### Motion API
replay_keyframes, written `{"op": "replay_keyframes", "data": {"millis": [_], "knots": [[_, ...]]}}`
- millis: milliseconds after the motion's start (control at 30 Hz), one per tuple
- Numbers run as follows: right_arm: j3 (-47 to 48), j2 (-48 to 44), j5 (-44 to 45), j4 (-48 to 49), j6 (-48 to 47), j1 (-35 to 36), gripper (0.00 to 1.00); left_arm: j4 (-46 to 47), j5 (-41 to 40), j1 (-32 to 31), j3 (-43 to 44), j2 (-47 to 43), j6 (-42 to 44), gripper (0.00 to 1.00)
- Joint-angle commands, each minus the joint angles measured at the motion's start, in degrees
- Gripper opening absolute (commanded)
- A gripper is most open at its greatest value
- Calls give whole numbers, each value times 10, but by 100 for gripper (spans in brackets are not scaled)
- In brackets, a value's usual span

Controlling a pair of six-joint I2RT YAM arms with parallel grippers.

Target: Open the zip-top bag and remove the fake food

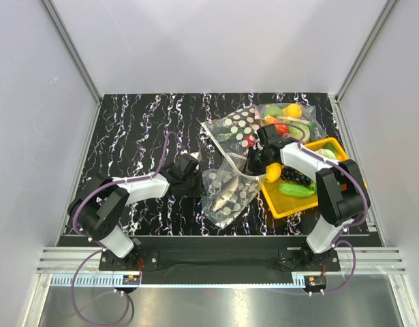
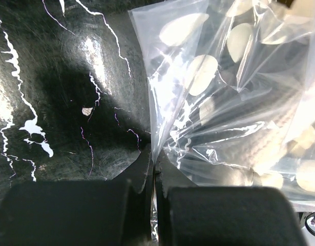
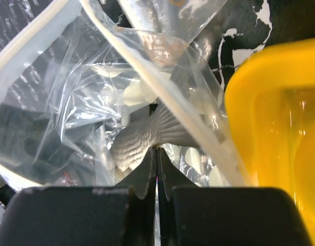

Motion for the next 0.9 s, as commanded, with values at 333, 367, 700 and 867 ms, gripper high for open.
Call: {"op": "replay_keyframes", "data": {"millis": [333, 367, 700, 867], "knots": [[69, -140, 2, -28, 9, -3, 0, 0, -6, 1, 12, 15, 5, 0], [71, -142, -5, -27, 14, -4, 0, -2, -6, 1, 12, 15, 5, 0], [99, -171, -31, 12, 35, -9, 0, -5, -6, 0, 17, 16, 8, 0], [96, -143, -44, 40, 34, -9, 0, 0, -8, -16, 34, -9, 15, 0]]}}
